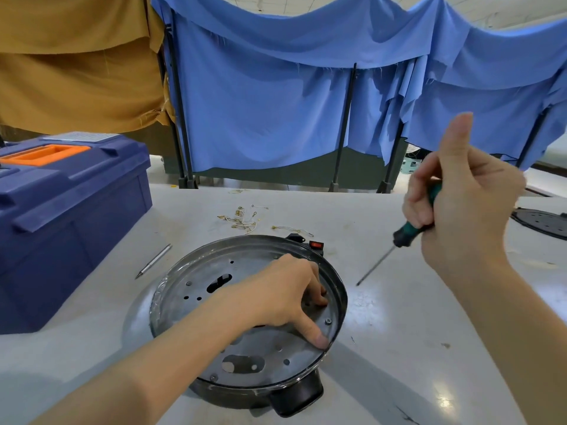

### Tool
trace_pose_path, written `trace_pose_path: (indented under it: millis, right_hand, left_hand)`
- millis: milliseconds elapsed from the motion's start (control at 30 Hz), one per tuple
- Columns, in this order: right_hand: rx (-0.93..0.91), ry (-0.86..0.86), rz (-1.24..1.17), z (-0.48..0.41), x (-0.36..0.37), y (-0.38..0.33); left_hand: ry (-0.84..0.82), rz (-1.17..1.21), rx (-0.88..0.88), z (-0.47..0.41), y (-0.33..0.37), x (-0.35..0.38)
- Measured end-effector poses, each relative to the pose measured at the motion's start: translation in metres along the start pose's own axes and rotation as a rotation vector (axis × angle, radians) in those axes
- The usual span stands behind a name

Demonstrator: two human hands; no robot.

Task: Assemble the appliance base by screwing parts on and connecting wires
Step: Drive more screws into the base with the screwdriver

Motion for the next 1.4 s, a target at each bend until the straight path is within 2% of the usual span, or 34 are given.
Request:
trace_pose_path:
  millis: [100,233,467,1267,1400]
  right_hand:
    - [0.242,0.108,-0.212,0.006,0.013,0.011]
    - [0.355,0.147,-0.196,0.018,0.015,0.03]
    - [0.347,0.118,-0.102,0.02,0.012,0.04]
    - [0.35,0.113,-0.076,0.024,0.015,0.045]
    - [0.407,0.078,-0.112,0.027,0.019,0.043]
  left_hand:
    - [-0.005,0.015,0.018,0.004,-0.003,0.003]
    - [-0.001,0.013,0.051,0.008,-0.004,0.006]
    - [0.002,0.064,0.045,0.011,-0.005,0.007]
    - [0.025,0.109,0.062,0.012,-0.008,0.01]
    - [0.026,0.112,0.063,0.011,-0.009,0.011]
Point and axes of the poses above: each hand's wrist, its own z-axis away from the middle knuckle, its own x-axis out of the palm, y = z × x, the point moved 2 cm from there along -z, towards the middle knuckle, and after that the axes turned 13 degrees about -z, right-handed, at the moved point
